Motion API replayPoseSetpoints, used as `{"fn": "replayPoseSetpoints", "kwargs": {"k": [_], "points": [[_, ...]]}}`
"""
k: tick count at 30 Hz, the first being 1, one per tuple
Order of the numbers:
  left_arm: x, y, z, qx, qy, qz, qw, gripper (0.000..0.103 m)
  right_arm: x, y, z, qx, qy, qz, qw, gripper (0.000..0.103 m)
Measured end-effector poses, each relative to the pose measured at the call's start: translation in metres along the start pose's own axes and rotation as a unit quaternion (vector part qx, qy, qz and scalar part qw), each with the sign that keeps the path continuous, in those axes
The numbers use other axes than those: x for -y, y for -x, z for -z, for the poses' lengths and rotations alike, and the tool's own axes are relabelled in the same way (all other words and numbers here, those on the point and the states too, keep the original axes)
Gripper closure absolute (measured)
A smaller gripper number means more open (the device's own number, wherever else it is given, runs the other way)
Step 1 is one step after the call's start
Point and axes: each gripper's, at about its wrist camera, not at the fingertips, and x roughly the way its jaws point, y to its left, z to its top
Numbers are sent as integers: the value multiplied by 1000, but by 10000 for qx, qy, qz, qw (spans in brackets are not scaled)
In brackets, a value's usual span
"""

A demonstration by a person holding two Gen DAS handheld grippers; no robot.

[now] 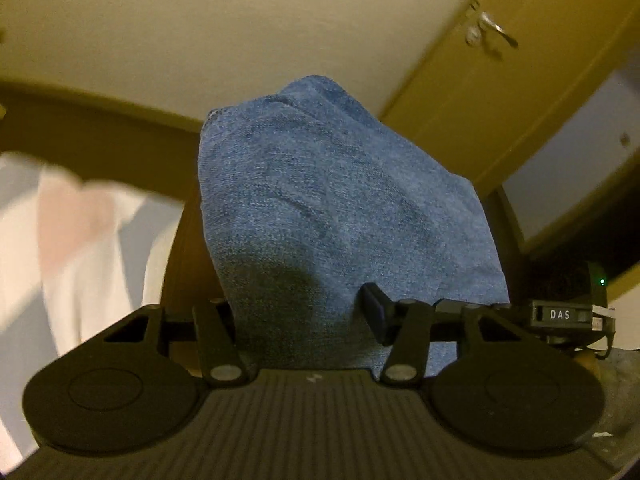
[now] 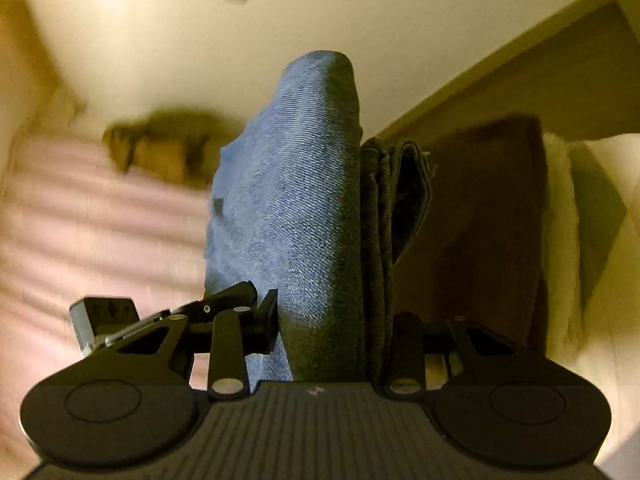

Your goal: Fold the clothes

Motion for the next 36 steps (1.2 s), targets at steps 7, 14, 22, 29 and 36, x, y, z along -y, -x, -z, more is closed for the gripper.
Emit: {"fn": "replayPoseSetpoints", "kwargs": {"k": [7, 14, 22, 29, 36], "points": [[-14, -55, -38, -520, -348, -2, 9980, 52, 31, -26, -31, 240, -615, 231, 9976, 65], [-31, -83, -33, -754, -393, 50, 9964, 48, 47, -47, -34, 150, -741, 504, 9959, 64], [-48, -100, -18, -630, -452, 8, 9970, 33, 36, -57, -36, -83, -72, 949, 9954, 41], [-28, -42, -18, 135, -1031, -1170, 9877, 55, -44, -11, -28, 740, 2654, 2106, 9379, 34], [44, -11, 41, 1529, -2137, -1569, 9520, 56, -101, -37, 35, 817, 5152, 1418, 8413, 56]]}}
